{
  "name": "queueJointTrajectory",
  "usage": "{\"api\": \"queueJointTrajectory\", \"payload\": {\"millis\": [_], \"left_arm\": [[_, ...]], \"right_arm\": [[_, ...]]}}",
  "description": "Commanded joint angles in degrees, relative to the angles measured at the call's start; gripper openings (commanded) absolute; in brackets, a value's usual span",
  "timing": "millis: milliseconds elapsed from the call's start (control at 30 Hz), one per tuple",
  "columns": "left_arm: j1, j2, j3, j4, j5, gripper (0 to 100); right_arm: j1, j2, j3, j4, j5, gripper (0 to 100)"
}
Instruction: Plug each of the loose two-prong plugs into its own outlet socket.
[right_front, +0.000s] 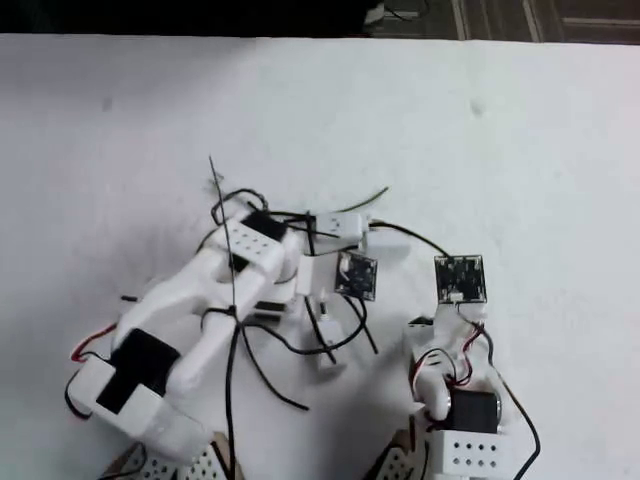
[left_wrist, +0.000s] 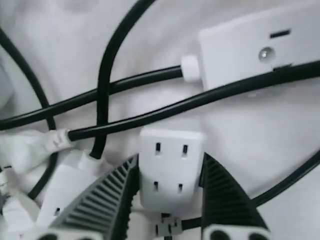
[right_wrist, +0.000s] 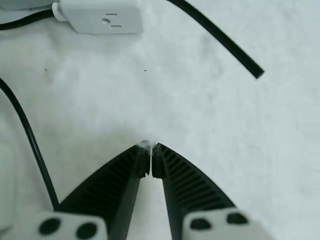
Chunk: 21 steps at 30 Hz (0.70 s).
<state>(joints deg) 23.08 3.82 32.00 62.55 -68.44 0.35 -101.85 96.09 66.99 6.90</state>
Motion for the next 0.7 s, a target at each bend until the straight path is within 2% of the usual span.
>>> {"api": "queueJointTrajectory", "payload": {"millis": [0,133,300,500,667], "left_arm": [[1.2,-7.4,-1.8,0.3,4.3,3],[1.1,-16.0,-4.3,-0.8,12.4,2],[0.9,-25.5,-8.6,-1.2,18.7,2],[1.4,-31.3,-14.3,-3.0,27.9,2],[1.7,-34.6,-20.0,-2.5,32.4,2]], "right_arm": [[0.2,-0.3,-0.1,-0.8,0.0,1.8],[0.2,-0.3,-0.1,-0.8,0.0,1.8],[0.2,-0.3,0.0,-0.8,0.0,1.8],[0.3,-0.3,0.0,-0.8,0.0,1.8],[0.3,-0.3,0.0,-0.8,0.0,1.8]]}}
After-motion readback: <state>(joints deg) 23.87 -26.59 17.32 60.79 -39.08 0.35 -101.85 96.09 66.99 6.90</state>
